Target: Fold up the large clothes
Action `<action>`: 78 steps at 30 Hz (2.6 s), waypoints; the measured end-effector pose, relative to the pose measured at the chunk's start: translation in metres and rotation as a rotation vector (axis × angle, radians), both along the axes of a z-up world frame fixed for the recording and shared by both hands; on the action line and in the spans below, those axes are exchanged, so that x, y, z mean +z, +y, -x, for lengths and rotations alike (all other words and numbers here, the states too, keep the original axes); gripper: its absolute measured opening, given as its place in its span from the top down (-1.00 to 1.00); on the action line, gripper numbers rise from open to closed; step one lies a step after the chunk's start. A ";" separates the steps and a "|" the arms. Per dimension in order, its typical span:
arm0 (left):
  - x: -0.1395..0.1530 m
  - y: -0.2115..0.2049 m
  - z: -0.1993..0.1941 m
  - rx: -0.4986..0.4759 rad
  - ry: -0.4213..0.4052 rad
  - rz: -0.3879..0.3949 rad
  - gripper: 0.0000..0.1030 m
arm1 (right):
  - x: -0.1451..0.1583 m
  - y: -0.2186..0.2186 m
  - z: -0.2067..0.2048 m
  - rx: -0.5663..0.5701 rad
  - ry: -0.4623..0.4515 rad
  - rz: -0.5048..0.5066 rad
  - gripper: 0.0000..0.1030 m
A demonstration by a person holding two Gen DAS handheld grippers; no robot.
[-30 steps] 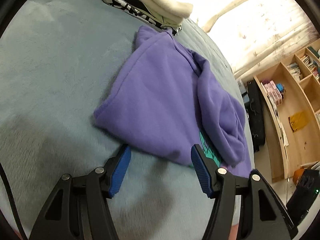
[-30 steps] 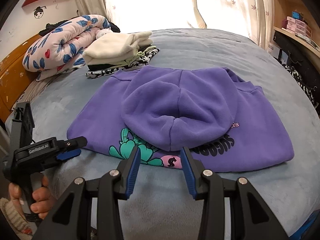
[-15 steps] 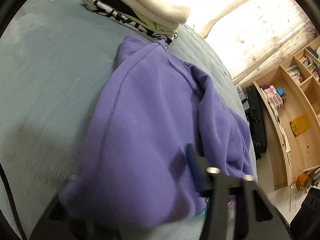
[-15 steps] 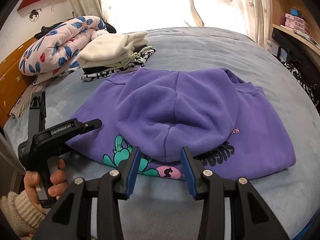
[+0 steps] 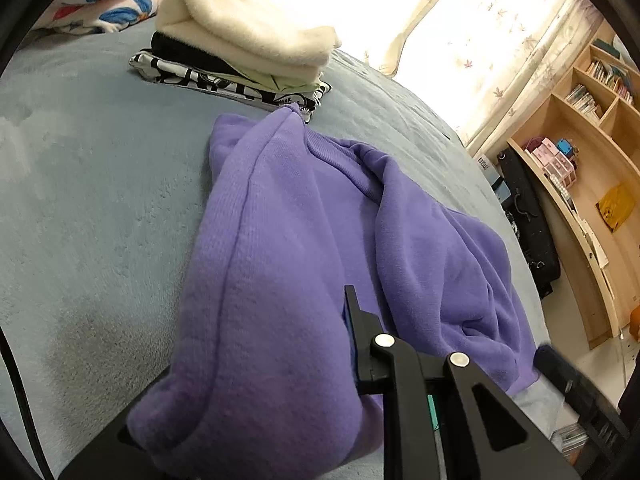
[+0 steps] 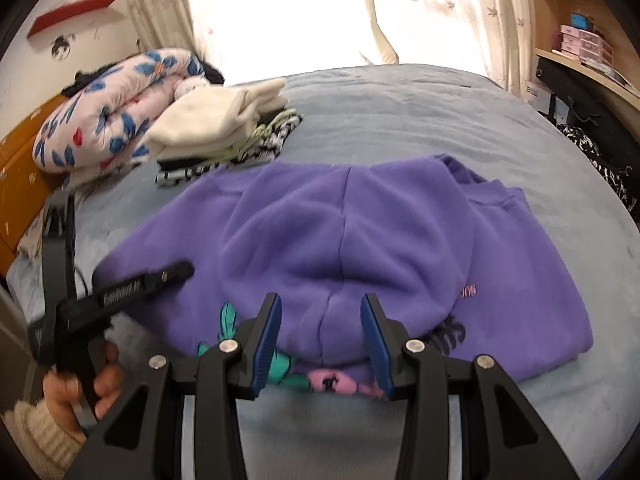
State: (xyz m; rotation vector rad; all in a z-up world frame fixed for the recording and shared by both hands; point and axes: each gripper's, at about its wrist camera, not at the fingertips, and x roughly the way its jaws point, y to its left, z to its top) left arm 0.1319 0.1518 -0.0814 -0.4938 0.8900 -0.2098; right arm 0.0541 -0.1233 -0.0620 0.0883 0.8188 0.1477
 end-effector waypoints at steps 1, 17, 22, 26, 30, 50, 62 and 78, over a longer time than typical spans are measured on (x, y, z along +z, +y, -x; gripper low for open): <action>0.001 0.002 0.002 -0.001 -0.002 -0.003 0.72 | 0.001 -0.001 -0.006 -0.004 -0.002 -0.009 0.20; 0.042 -0.022 0.016 -0.020 -0.106 -0.126 0.73 | -0.071 0.003 -0.041 0.030 0.091 0.039 0.51; 0.070 -0.052 0.024 -0.053 -0.194 -0.232 0.73 | -0.073 -0.003 -0.038 0.030 0.089 0.009 0.50; 0.096 -0.087 0.028 -0.116 -0.281 -0.307 0.73 | -0.074 -0.012 -0.038 0.020 0.098 -0.043 0.50; 0.114 -0.120 0.029 -0.177 -0.340 -0.342 0.73 | -0.076 -0.033 -0.037 0.002 0.120 -0.159 0.51; 0.123 -0.268 0.023 -0.487 -0.423 -0.504 0.69 | -0.073 -0.134 0.022 -0.133 0.222 -0.575 0.51; 0.043 -0.349 0.012 -0.698 -0.294 -0.608 0.59 | -0.045 -0.229 0.074 -0.426 0.171 -0.327 0.51; 0.040 -0.334 0.005 -0.758 -0.264 -0.387 -0.09 | -0.001 -0.264 0.008 -0.204 0.202 -0.589 0.08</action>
